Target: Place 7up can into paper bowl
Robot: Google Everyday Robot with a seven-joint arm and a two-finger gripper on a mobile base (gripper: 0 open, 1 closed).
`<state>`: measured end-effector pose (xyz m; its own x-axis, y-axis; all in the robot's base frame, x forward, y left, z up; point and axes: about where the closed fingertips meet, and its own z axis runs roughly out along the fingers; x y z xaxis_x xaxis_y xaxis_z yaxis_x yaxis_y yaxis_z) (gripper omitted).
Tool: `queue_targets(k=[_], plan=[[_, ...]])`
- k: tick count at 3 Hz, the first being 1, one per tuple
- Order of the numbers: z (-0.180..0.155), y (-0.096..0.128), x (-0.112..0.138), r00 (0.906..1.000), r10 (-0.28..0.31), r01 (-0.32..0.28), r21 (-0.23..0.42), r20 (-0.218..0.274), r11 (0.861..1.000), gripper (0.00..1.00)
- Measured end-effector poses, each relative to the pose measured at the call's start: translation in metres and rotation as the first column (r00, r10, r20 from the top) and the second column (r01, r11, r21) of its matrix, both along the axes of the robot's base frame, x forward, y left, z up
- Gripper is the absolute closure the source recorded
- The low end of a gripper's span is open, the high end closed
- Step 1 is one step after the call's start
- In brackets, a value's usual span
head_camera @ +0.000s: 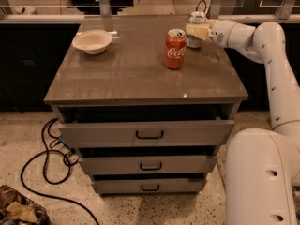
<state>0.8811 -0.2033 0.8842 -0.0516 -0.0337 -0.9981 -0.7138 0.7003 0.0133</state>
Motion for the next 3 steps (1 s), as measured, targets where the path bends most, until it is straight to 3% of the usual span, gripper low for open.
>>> queue_targets(k=[1, 2, 3], plan=[[-0.0011, 0.0039, 0.0009, 1.0000, 0.005, -0.005, 0.001, -0.002, 1.000, 0.84], [-0.0022, 0.0077, 0.0018, 1.0000, 0.009, -0.009, 0.001, -0.003, 1.000, 1.00], [-0.0012, 0.0081, 0.0018, 1.0000, 0.009, -0.009, 0.000, -0.003, 1.000, 1.00]])
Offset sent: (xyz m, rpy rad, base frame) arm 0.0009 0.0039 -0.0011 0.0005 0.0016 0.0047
